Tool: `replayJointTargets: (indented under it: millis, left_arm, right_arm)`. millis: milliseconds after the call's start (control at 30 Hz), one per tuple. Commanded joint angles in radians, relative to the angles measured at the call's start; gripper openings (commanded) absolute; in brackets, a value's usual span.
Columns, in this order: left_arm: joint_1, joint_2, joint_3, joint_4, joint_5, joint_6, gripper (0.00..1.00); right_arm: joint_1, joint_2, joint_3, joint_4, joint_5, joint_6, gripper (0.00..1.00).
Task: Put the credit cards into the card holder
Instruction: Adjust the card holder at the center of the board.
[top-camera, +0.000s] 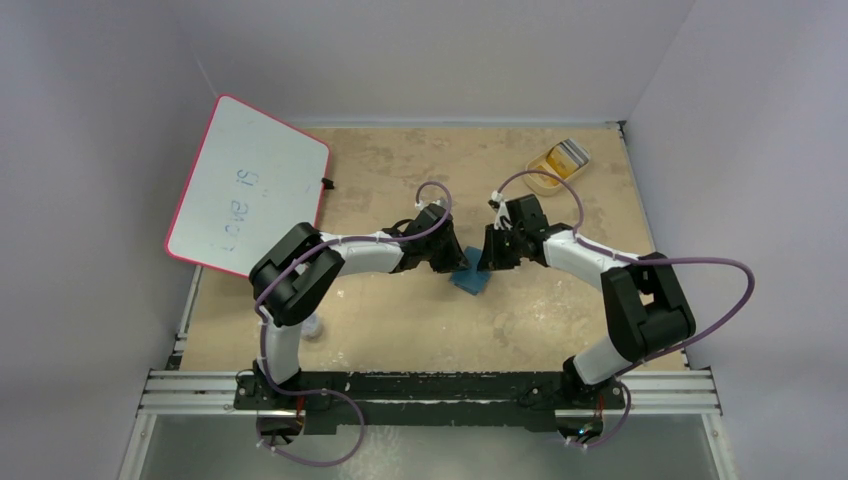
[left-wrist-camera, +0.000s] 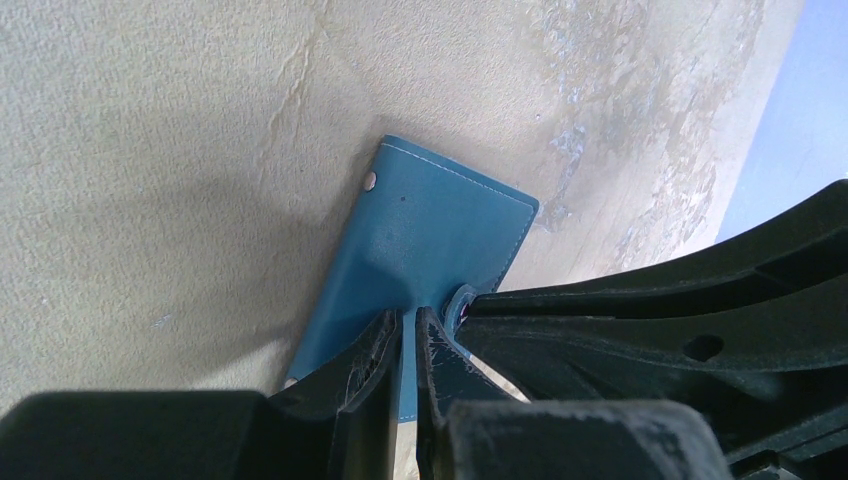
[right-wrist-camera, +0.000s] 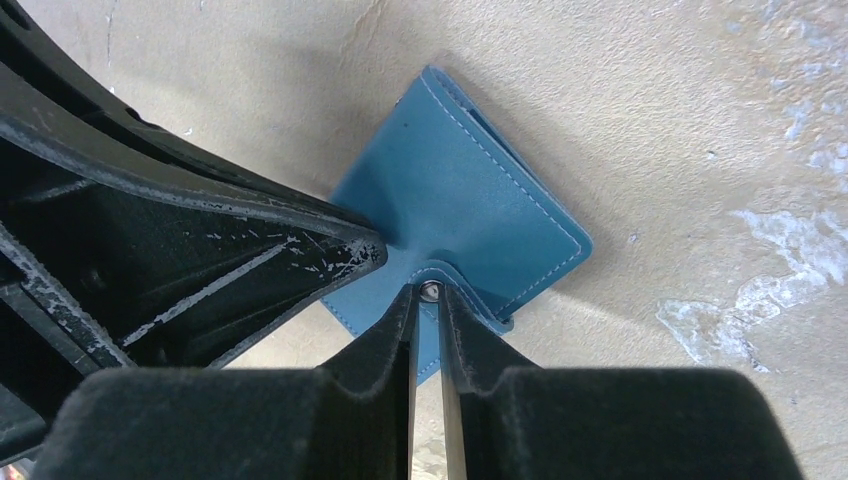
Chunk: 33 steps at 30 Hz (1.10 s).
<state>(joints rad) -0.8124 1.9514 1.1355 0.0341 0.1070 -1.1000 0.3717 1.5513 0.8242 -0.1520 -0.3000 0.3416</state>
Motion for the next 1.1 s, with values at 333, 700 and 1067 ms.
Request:
replayJointTargets:
  millis: [333,700,1067]
  left_arm:
    - [-0.001,0.047,-0.002,-0.028,-0.057,0.007,0.1]
    - [0.0,0.047,-0.013,-0.01,-0.047,0.002,0.1]
    - [-0.004,0.048,-0.029,0.03,-0.024,-0.005,0.1]
  right_arm:
    - [-0.001,0.013,0.025,-0.081,0.038,-0.038,0.12]
    - [0.001,0.09,0.101,-0.115,0.105,-0.014,0.12]
    - [0.012,0.223,0.135,-0.175,0.141,-0.014,0.13]
